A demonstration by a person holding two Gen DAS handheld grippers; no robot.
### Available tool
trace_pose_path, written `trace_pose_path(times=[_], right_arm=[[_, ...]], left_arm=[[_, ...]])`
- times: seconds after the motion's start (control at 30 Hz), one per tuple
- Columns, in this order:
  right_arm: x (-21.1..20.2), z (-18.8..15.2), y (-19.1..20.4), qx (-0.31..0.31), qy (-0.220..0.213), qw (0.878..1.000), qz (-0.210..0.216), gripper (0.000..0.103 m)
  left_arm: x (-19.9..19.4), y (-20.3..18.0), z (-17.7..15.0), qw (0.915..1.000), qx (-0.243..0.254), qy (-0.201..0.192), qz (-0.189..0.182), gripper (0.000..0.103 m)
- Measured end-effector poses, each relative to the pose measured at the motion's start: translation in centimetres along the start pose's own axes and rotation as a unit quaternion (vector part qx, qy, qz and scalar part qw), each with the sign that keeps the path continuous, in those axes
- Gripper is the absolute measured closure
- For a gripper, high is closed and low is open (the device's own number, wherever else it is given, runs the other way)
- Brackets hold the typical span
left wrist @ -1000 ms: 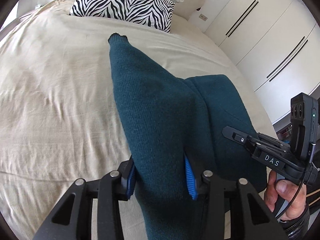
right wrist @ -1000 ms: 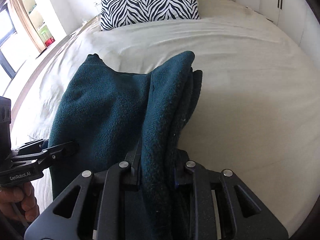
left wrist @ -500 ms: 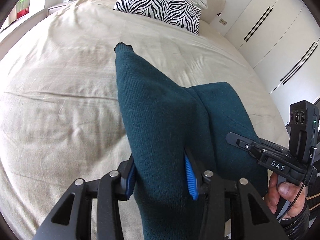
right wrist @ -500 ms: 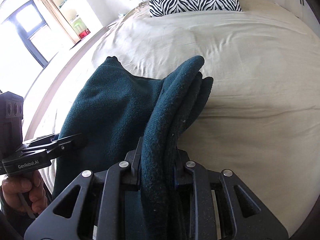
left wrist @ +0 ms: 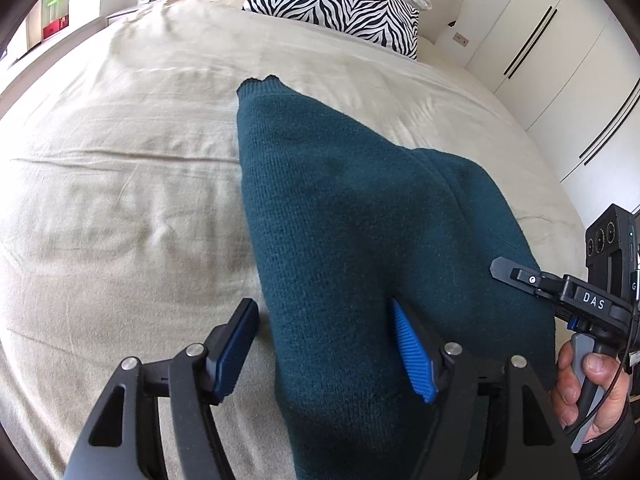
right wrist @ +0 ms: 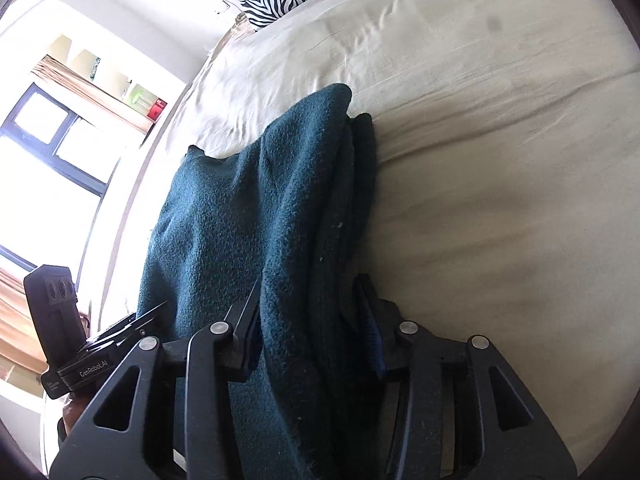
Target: Fold small clothes
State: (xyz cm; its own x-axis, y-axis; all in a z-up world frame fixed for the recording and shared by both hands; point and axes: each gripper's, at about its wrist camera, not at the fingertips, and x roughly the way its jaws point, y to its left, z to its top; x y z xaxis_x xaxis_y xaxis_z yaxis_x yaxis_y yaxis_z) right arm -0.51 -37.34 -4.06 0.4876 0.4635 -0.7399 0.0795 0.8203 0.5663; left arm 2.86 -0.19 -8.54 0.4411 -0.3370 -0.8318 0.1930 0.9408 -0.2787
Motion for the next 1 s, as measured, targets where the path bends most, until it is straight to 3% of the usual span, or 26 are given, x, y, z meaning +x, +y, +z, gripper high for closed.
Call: trace_pose_path(times=[0.1,0.23,0.37,0.47,0.6,0.73,0.83,0.9,0.93,0.97,1.0], right_arm=[[-3.4,-0.3,0.8,-0.011,-0.047,0.999,-0.011,0.062],[-6.3,-0.8,2.9,-0.042,-0.071,0.996,0.025,0.062],[-4.5,-1.7,5.3,-0.091,-0.044,0.995,0.017,0.058],[-1.6,-3.1,3.9,-0.073,0.000,0.997,0.002,0.058],[-1.9,-4.1,3.2,-0.085,-0.026,0.996,0.017,0.058],[-3.7,-3.3,4.0,-0.092,-0.057,0.994,-0.012,0.059],[-6.9,-3.0,6.0,-0.136,-0.125,0.981,-0.059,0.058],[-9.4,-3.2,7.8,-0.171,-0.180,0.965,-0.086,0.055],[-10.7,-3.3,8.7,-0.186,-0.212,0.954,-0.099,0.046],[-12.1,-3.6,9.6,-0.199,-0.247,0.942,-0.111,0.030],[-13.6,-3.9,10.5,-0.211,-0.285,0.927,-0.119,0.022]], left_arm=[[0.0,-0.4,0.0,0.9999,0.005,-0.005,0.009,0.031],[0.1,-0.7,0.1,0.9997,0.008,-0.012,0.018,0.030],[0.0,-0.5,-0.3,0.9997,0.006,-0.015,0.018,0.030],[-0.1,-0.4,-0.5,0.9997,0.006,-0.017,0.017,0.030],[-0.4,-0.3,-0.9,0.9996,0.002,-0.024,0.016,0.028],[-1.9,-0.4,-1.3,0.9986,0.001,-0.048,0.019,0.029],[-4.8,-1.2,-1.7,0.9927,0.026,-0.109,0.044,0.030],[-7.3,-2.0,-2.0,0.9830,0.045,-0.162,0.074,0.021],[-8.6,-2.4,-2.1,0.9763,0.051,-0.191,0.089,0.009],[-10.2,-2.8,-2.3,0.9679,0.055,-0.223,0.101,0.000],[-11.8,-3.2,-2.6,0.9575,0.059,-0.260,0.110,0.000]])
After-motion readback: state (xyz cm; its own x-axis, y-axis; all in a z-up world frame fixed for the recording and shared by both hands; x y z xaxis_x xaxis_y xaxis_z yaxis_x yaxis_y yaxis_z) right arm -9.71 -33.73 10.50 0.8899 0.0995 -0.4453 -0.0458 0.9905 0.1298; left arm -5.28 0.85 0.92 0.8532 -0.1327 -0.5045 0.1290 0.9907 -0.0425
